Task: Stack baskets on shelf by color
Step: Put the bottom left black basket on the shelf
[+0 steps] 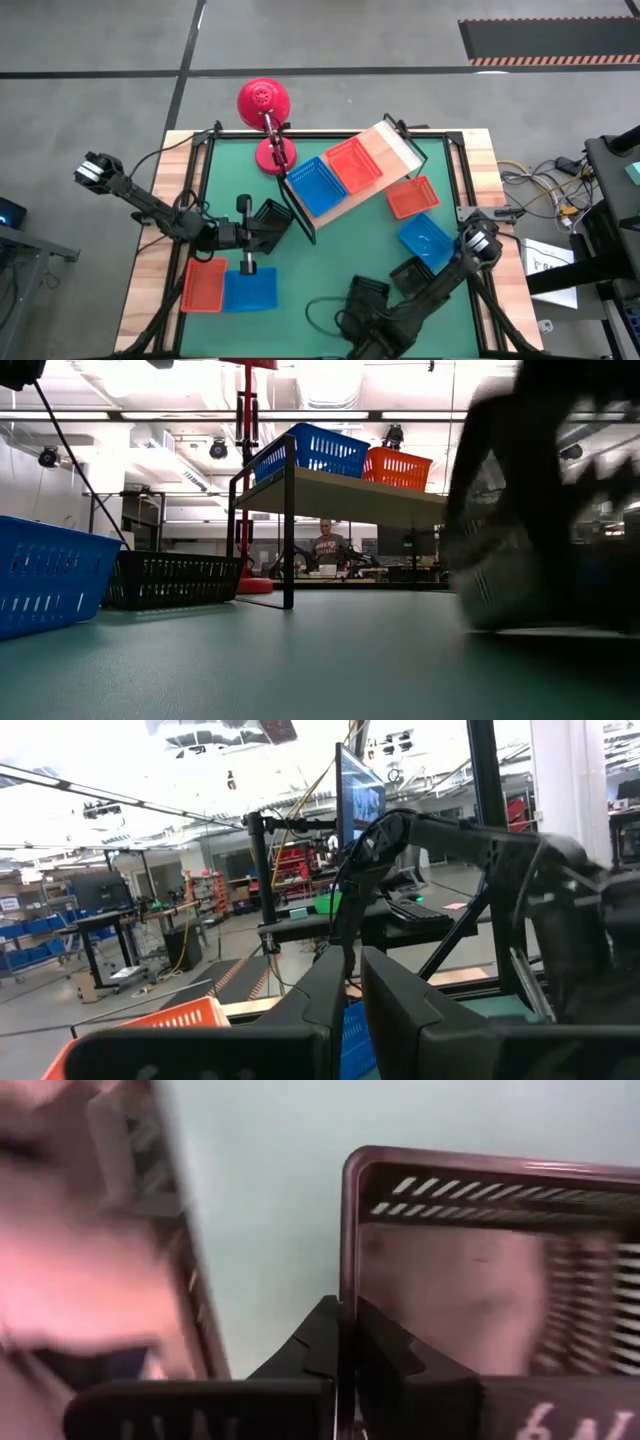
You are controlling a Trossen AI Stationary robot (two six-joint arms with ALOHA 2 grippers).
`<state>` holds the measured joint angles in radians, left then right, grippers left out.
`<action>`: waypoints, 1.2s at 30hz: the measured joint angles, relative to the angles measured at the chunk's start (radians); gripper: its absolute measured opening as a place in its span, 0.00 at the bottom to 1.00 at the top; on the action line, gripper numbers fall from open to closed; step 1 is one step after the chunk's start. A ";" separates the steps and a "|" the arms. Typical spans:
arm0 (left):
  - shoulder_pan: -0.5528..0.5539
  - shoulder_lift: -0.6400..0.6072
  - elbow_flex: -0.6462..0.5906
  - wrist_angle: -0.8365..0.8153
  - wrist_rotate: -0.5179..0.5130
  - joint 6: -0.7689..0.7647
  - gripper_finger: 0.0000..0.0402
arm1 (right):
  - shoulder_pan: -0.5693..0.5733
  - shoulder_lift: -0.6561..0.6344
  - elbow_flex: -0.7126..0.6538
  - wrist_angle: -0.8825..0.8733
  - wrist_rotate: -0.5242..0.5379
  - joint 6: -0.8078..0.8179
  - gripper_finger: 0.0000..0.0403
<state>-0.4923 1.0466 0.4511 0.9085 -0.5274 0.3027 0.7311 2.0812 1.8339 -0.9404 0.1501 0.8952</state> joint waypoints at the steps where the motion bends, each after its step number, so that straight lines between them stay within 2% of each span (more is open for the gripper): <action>1: 0.000 0.000 0.000 0.000 0.000 0.000 0.05 | 0.010 -0.007 0.012 -0.014 -0.001 -0.085 0.03; 5: 0.000 0.000 0.000 0.004 0.000 0.000 0.05 | 0.056 -0.038 0.045 -0.090 0.009 -0.436 0.02; 8: 0.000 0.000 0.000 0.007 0.000 0.000 0.05 | 0.086 -0.068 0.067 -0.156 0.073 -0.591 0.02; 17: 0.000 0.000 0.000 0.009 0.000 0.000 0.05 | 0.102 -0.214 0.077 -0.367 0.224 -0.749 0.02; 24: 0.000 0.000 0.000 0.010 0.000 0.000 0.05 | 0.086 -0.362 0.076 -0.393 0.312 -0.943 0.02; 30: 0.000 0.000 0.000 0.020 0.000 0.001 0.05 | 0.012 -0.492 0.073 -0.393 0.348 -1.106 0.02; 36: 0.000 0.000 0.000 0.027 0.000 -0.001 0.05 | -0.125 -0.611 0.069 -0.395 0.338 -1.272 0.02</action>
<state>-0.4923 1.0466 0.4515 0.9356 -0.5274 0.3016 0.6065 1.4703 1.9030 -1.3355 0.4878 -0.3770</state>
